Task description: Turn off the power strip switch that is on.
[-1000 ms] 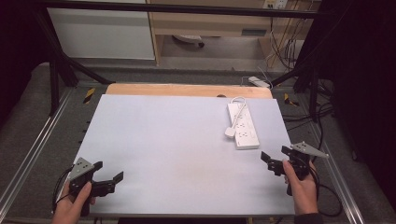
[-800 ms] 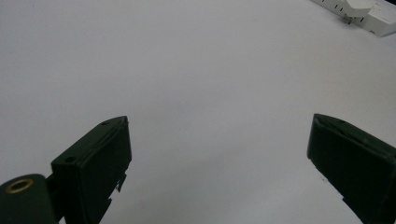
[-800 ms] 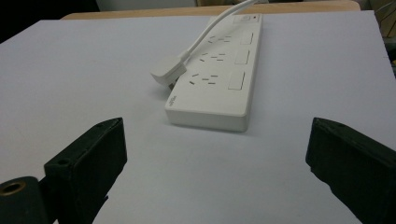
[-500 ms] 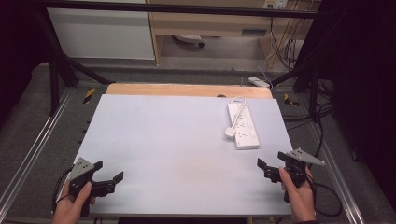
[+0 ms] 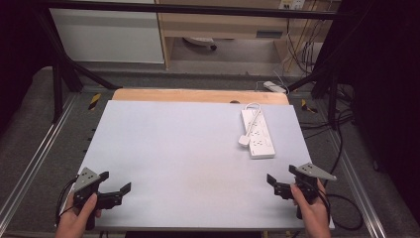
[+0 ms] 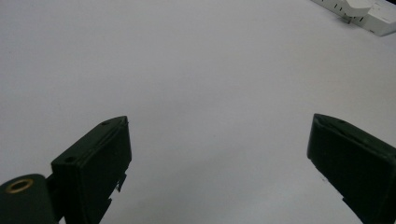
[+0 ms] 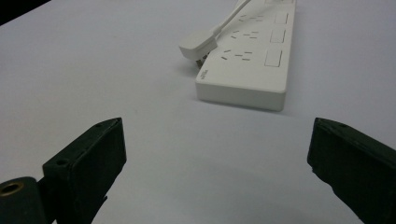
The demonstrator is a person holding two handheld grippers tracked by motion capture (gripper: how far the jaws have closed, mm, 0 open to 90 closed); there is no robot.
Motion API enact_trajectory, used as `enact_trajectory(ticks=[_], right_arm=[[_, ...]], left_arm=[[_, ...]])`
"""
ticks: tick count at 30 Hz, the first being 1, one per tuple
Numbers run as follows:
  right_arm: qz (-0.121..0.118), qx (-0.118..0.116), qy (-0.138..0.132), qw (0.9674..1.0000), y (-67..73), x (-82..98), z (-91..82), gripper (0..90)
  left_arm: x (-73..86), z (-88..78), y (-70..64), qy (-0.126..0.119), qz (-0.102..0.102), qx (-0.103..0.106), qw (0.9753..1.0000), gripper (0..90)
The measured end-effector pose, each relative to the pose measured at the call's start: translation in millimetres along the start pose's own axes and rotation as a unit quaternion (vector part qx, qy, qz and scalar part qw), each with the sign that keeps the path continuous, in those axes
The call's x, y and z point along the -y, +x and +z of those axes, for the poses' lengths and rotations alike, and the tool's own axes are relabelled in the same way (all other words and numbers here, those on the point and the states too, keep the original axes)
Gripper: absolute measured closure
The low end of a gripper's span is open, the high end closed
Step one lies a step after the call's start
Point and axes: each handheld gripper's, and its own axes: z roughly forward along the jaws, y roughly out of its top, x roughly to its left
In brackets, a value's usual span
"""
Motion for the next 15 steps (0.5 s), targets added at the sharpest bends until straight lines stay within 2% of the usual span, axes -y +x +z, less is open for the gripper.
enact_trajectory(ticks=[9,15], right_arm=[[-0.021,-0.013,0.019,0.9995,10.1,7.3,17.4,4.7],[-0.022,-0.016,0.035,0.999,12.6,8.6,30.8,4.5]], left_arm=[[0.2,0.5,-0.3,0.001,-0.001,0.001,1.0,6.6],[0.5,1.1,-0.8,0.004,-0.001,0.002,1.0,6.6]])
